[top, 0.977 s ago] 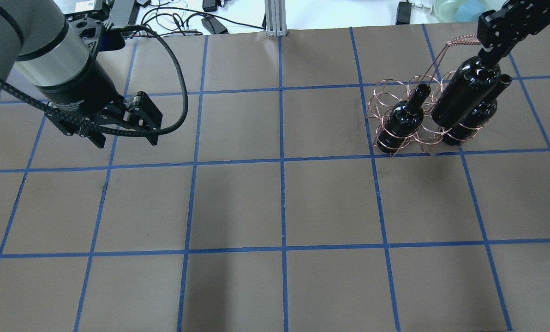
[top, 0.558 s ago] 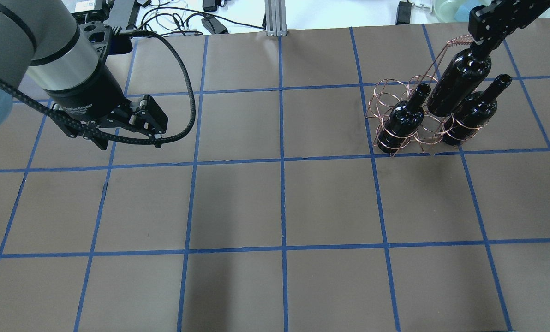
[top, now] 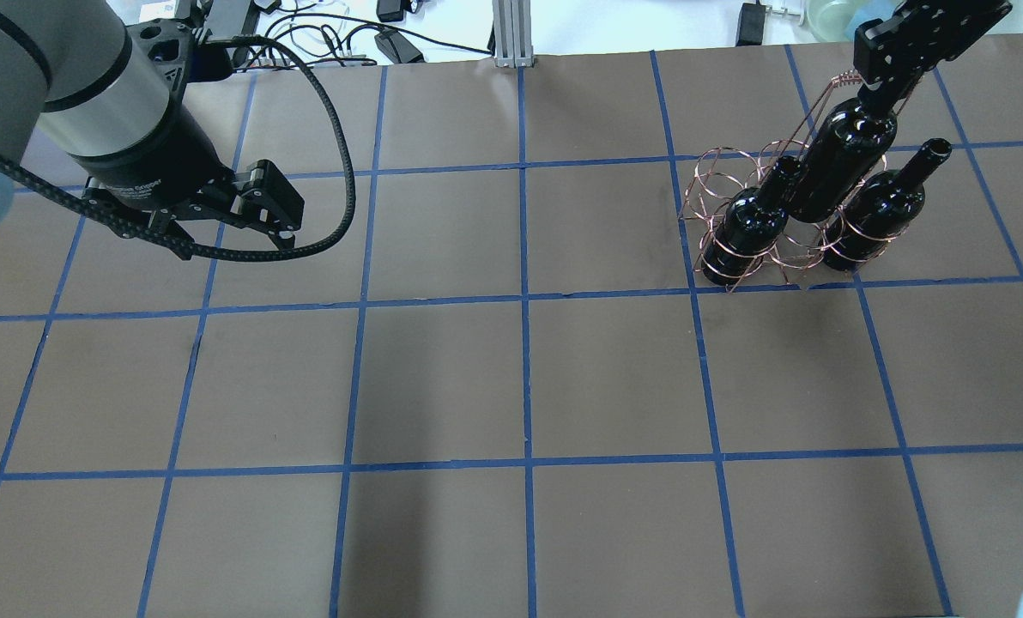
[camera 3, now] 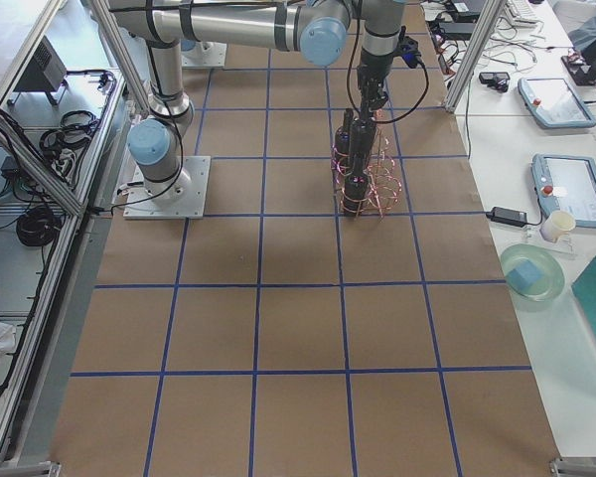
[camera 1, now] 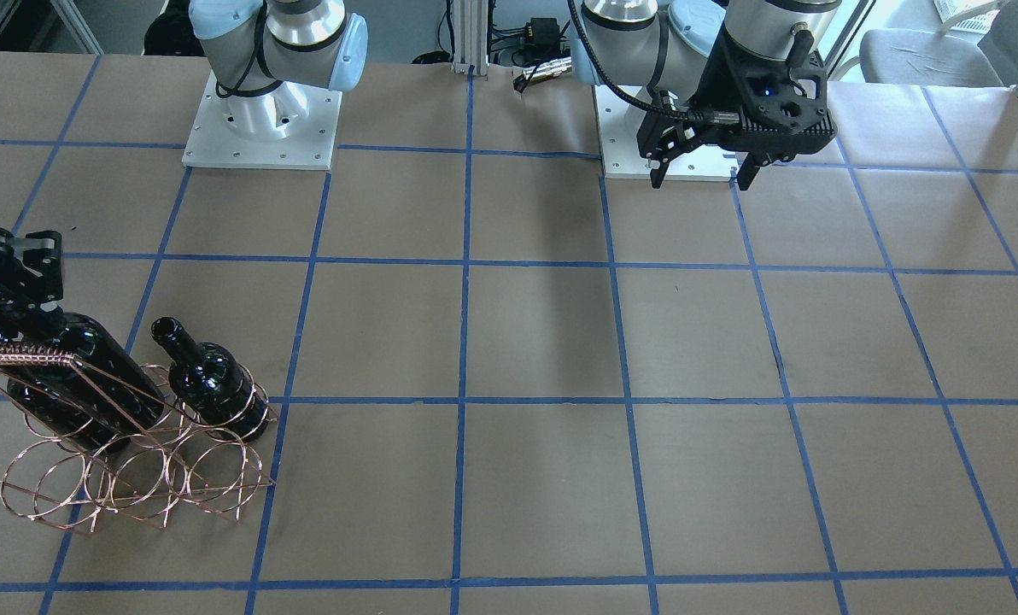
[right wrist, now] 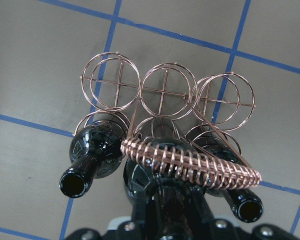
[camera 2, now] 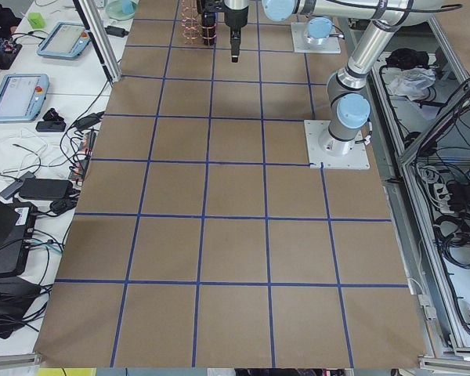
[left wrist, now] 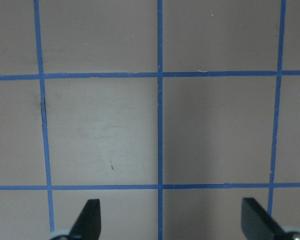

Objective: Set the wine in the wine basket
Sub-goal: 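Tilt the bottle and insert it into the middle rack slot, then push the bottle down into the rack between the other bottles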

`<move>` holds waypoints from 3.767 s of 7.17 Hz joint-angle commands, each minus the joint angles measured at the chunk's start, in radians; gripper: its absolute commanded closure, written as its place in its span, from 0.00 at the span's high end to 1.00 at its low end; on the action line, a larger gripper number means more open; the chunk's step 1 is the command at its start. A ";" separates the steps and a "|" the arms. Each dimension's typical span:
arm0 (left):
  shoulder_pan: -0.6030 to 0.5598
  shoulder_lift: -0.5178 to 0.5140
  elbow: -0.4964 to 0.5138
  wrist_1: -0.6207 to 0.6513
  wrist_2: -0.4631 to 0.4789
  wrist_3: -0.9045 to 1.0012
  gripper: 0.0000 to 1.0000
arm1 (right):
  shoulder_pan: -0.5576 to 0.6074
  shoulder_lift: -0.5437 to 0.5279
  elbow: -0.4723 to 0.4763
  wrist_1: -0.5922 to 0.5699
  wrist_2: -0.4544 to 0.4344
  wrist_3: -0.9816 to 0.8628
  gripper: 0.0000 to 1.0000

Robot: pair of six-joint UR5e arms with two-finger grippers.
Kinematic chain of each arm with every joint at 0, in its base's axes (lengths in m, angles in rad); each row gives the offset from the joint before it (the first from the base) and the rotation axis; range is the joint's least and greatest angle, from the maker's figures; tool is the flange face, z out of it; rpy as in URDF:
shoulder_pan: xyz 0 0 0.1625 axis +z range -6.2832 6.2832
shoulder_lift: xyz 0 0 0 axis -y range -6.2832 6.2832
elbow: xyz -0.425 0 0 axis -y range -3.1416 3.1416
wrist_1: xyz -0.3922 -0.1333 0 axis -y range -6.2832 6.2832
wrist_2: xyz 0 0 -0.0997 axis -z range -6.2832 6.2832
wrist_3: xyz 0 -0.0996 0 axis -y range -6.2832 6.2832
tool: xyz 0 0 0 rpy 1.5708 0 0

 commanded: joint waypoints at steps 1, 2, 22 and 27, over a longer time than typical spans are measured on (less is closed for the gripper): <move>0.033 0.003 -0.003 -0.001 0.001 0.000 1.00 | 0.001 0.002 0.000 0.001 0.001 -0.003 0.00; 0.034 0.003 -0.003 -0.004 0.002 0.000 1.00 | 0.001 0.002 0.002 0.000 0.004 0.000 0.00; 0.072 0.001 -0.013 -0.082 0.062 -0.001 1.00 | -0.001 0.035 0.037 0.009 -0.019 -0.023 0.00; 0.067 0.005 0.001 -0.065 0.053 -0.001 1.00 | -0.002 0.038 0.115 -0.068 -0.015 -0.032 0.23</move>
